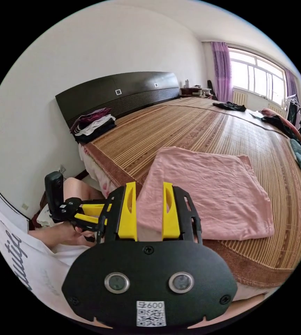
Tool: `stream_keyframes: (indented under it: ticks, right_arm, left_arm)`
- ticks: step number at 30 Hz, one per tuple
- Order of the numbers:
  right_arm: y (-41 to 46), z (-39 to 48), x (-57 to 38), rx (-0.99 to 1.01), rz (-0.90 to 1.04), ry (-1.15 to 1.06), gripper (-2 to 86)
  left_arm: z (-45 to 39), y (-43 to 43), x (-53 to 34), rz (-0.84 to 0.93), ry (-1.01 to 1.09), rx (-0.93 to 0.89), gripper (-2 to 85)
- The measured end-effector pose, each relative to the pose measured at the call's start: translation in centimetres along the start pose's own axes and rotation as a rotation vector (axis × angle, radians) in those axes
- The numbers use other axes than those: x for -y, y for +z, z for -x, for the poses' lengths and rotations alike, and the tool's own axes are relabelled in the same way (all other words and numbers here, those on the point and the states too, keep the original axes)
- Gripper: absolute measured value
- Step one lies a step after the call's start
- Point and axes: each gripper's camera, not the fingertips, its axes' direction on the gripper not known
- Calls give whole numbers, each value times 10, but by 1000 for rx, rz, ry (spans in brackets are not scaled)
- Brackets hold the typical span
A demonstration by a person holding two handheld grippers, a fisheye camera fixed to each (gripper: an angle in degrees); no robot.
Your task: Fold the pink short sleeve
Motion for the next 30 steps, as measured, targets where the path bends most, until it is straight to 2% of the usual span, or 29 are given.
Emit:
stream_keyframes:
  ticks: [5, 11, 20, 30]
  right_arm:
    - [54, 18, -1, -32, 142, -51, 91]
    - [84, 15, -17, -129, 225, -87, 81]
    - [75, -22, -41, -163, 192, -70, -2]
    - [50, -76, -55, -148, 177, -45, -9]
  left_arm:
    - [-3, -10, 10, -13, 6, 31, 118]
    - [3, -18, 24, -60, 13, 5, 116]
    - [24, -38, 40, -114, 15, -14, 111]
    - [67, -42, 65, -93, 14, -33, 112]
